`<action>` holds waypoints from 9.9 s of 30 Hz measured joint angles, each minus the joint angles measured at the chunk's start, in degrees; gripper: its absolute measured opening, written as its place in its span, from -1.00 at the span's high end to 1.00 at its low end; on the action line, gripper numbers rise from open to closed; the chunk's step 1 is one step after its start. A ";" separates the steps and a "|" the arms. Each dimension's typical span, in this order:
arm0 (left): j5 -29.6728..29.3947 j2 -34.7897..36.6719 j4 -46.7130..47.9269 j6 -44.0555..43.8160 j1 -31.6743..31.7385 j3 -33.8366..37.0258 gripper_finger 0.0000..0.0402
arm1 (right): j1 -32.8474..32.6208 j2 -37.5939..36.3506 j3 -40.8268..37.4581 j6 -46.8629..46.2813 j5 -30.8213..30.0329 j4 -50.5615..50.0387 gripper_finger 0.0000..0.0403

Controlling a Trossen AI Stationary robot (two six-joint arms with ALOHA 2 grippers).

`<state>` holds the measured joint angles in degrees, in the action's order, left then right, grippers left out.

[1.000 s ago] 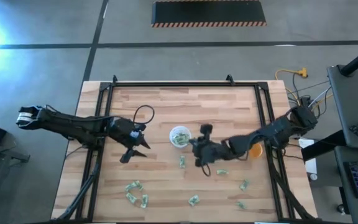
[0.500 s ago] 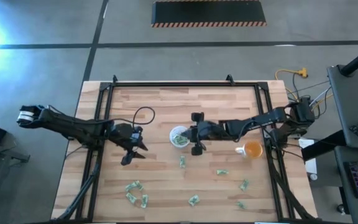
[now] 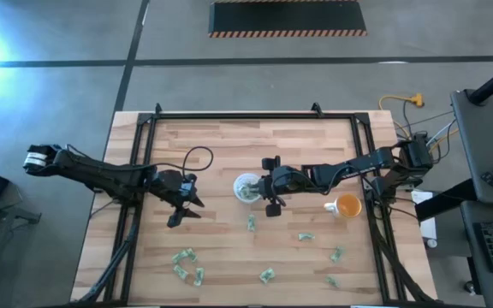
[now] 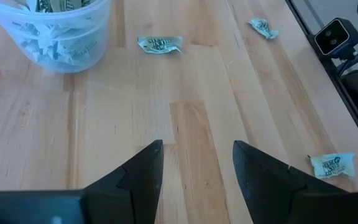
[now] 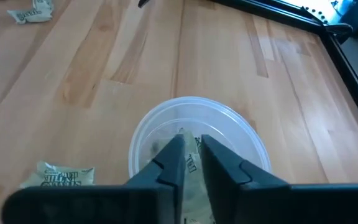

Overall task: Pick and place Stevia / Truvia into bins
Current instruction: Put the light green stevia packet into the transparent container

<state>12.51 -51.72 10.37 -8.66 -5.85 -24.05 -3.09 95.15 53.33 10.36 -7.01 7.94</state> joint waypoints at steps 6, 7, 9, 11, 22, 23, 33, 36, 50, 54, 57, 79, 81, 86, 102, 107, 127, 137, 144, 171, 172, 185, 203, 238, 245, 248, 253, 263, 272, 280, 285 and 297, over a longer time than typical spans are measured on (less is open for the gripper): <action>0.00 0.00 -0.02 0.45 0.00 0.00 0.12 | 0.04 0.00 -0.10 -1.02 -0.46 0.20 0.49; 0.00 0.00 -0.01 0.47 0.00 0.00 0.12 | 0.04 0.00 -0.10 -0.43 -0.46 0.43 0.45; 0.00 0.00 0.01 0.72 -0.08 0.00 0.12 | 0.03 0.00 -0.07 0.50 -0.46 0.42 0.38; 0.10 0.00 0.11 1.59 -0.78 0.02 0.12 | -0.11 -0.01 0.27 0.57 -0.45 0.16 0.34; -6.44 -3.63 -0.94 -0.51 -16.00 -0.33 0.12 | -7.68 -1.91 2.17 1.63 0.22 -9.59 0.34; -7.78 -4.32 -1.38 -1.32 -17.68 -0.87 0.12 | -8.57 -1.99 2.15 1.53 0.22 -10.42 0.35; -16.24 -15.12 -5.97 -10.12 -31.86 -1.60 0.12 | -13.11 -2.10 1.78 -2.63 0.04 -12.51 0.43; -16.57 -19.09 -8.76 -12.01 -33.59 -1.60 0.12 | -13.13 -2.11 1.76 -3.86 0.02 -12.53 0.46; -15.90 -27.71 -12.84 -12.97 -34.69 -3.21 0.12 | -13.07 -2.14 1.43 -4.65 0.00 -13.48 0.54; -15.11 -28.45 -12.33 -13.58 -34.69 -3.32 0.12 | -13.07 -2.14 1.15 -4.85 -0.02 -13.49 0.54; -14.63 -28.87 -12.40 -13.60 -34.67 -3.35 0.14 | -13.07 -2.14 0.97 -5.72 0.00 -13.59 0.53; -22.33 -28.76 -12.37 1.52 -33.50 -6.69 0.96 | -13.07 -2.14 0.75 -6.22 -0.02 -13.68 0.60; -26.04 -28.76 -12.40 4.92 -33.03 -7.72 0.96 | -13.07 -2.14 0.75 -7.65 -0.02 -13.69 0.61; -30.71 -28.76 -12.42 10.44 -30.90 -9.60 0.96 | -13.14 -2.14 0.75 -11.90 -0.02 -14.19 0.64; -37.36 -28.72 -17.93 30.64 -12.46 -10.94 0.96 | -15.62 -2.12 -0.16 -27.75 -0.37 -18.31 0.66; -30.81 -28.70 -17.92 33.06 -6.26 -13.83 0.96 | -17.46 -2.12 -0.21 -28.95 -0.55 -18.27 0.64; -18.34 -35.13 -24.35 36.38 5.11 -18.45 0.96 | -18.67 -2.10 -0.34 -29.24 -2.15 -18.40 0.67; -17.99 -37.66 -24.45 37.56 5.05 -19.76 0.51 | -18.67 -1.20 -0.85 -29.22 -2.13 -18.11 0.66; -18.03 -31.96 -23.04 36.07 3.16 -19.80 0.19 | -18.65 -1.20 -3.46 -25.55 -2.06 -11.83 0.61; -19.30 7.04 2.73 25.02 -14.53 -16.33 0.14 | -13.90 10.37 -1.38 -6.12 -2.10 12.15 0.66; -19.38 7.36 2.61 24.82 -14.77 -16.31 0.14 | -13.45 10.88 -0.54 -6.86 -2.10 11.72 0.66; -20.96 7.26 2.71 23.99 -14.99 -15.96 0.14 | -12.62 12.96 4.58 -14.30 -2.09 3.04 0.69; -20.98 6.97 2.67 23.79 -15.32 -15.87 0.14 | -14.53 17.14 6.35 -21.28 -9.70 2.36 0.69; -20.96 6.86 2.64 23.84 -15.65 -15.87 0.14 | -16.31 17.46 4.83 -27.39 -11.19 -2.16 0.68; -20.96 6.86 2.67 23.84 -15.65 -15.87 0.14 | -16.29 17.65 4.51 -28.00 -11.17 -2.09 0.68; -20.96 6.86 2.67 23.84 -15.65 -15.87 0.14 | -16.29 19.06 4.52 -28.25 -10.93 -1.33 0.68; -20.94 6.86 2.67 23.86 -15.65 -15.87 0.14 | -16.20 20.12 5.66 -28.75 -8.21 -2.45 0.68; -20.94 6.82 3.16 23.86 -15.65 -15.87 0.14 | -19.78 13.92 6.57 -37.24 -6.05 -20.73 0.68; -20.94 6.84 3.19 23.86 -15.65 -15.87 0.14 | -24.14 9.73 7.27 -49.28 -17.44 -37.06 0.69; -20.94 6.84 3.19 23.88 -15.65 -15.87 0.14 | -25.60 6.05 7.26 -49.18 -20.57 -34.42 0.69; -20.92 6.84 3.26 23.86 -15.65 -15.87 0.14 | -25.84 8.74 5.89 -45.35 -19.49 -27.40 0.64; -20.94 6.86 3.63 23.86 -15.65 -15.85 0.14 | -24.98 11.21 5.63 -46.57 -18.03 -26.31 0.14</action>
<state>-8.43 -44.86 14.00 15.20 -21.50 -39.90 -28.07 106.37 58.96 -36.20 -25.04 -18.36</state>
